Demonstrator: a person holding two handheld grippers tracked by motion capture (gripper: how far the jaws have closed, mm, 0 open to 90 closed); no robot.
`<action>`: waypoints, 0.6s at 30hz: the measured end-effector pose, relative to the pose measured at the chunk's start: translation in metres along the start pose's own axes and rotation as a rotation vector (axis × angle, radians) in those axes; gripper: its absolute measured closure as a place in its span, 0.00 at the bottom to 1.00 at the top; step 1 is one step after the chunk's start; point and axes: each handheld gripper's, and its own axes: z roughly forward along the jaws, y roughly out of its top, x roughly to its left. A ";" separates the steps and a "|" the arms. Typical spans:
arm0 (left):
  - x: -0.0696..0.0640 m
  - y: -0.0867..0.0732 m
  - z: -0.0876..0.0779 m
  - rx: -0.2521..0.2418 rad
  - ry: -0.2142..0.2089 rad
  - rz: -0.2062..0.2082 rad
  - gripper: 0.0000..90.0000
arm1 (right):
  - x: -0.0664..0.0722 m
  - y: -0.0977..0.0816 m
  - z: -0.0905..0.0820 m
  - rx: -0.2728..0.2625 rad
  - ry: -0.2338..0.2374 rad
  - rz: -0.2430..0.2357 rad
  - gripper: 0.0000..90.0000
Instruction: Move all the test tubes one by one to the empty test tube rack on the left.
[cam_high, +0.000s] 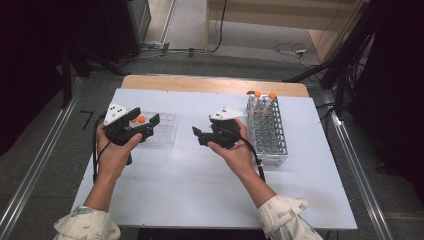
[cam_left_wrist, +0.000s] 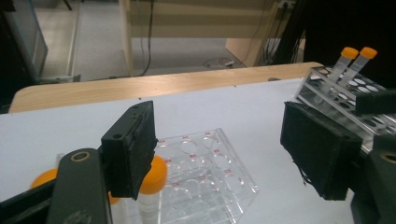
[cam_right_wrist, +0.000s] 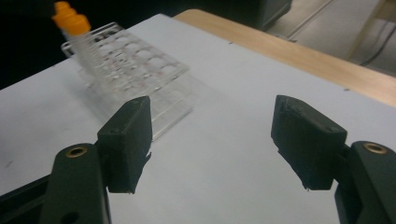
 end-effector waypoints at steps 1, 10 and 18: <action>-0.001 0.000 0.000 0.002 -0.010 -0.005 0.29 | -0.006 0.001 -0.003 -0.006 -0.015 0.003 0.31; -0.009 0.000 0.003 -0.001 -0.032 -0.009 0.23 | -0.062 0.001 -0.025 -0.026 -0.149 0.077 0.31; -0.012 -0.002 0.004 0.009 -0.036 -0.001 0.23 | -0.100 -0.003 -0.042 -0.030 -0.250 0.099 0.31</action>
